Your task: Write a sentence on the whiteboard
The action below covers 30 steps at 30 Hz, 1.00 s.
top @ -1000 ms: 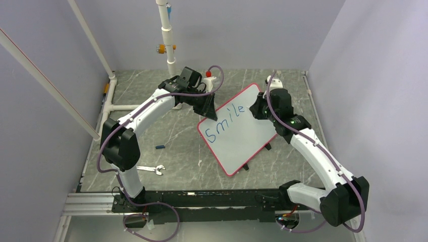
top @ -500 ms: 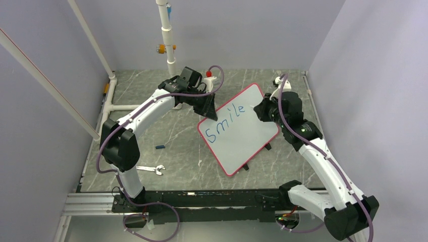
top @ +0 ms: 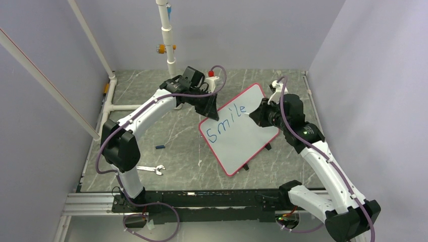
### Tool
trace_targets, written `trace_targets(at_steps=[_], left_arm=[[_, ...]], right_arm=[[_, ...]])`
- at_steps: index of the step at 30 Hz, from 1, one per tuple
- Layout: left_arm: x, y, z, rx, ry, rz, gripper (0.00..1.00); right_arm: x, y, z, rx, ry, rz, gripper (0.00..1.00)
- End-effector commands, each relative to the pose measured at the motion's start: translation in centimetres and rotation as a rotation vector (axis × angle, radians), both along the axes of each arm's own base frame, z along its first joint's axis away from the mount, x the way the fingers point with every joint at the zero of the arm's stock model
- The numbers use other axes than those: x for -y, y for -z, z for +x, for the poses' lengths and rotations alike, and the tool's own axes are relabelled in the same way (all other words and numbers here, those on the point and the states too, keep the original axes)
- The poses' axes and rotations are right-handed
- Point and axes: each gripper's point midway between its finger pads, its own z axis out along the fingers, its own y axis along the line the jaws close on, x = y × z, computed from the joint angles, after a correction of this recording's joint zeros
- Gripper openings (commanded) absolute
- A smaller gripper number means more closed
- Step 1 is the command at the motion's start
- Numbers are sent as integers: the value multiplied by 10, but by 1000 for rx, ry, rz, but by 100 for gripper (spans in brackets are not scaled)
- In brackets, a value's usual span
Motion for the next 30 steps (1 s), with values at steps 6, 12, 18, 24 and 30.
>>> trace_targets(at_steps=[6,12,18,24,30], left_arm=[[3,-13,10,128,5,36,0],[-1,-8,13,149,-14,51,0],[-1,-6,15,155,-25,47,0],[-7,-11,21,160,-60,33,0],[-12,-14,25,150,-81,13,0]], right_arm=[[-13,6,-19,-34,-85,31,0],[-15,7,-29,-39,-112,30,0],[-31,6,-42,3,-178,49,0],[-46,6,-52,53,-192,1,0],[-56,12,-59,84,-190,-51,0]])
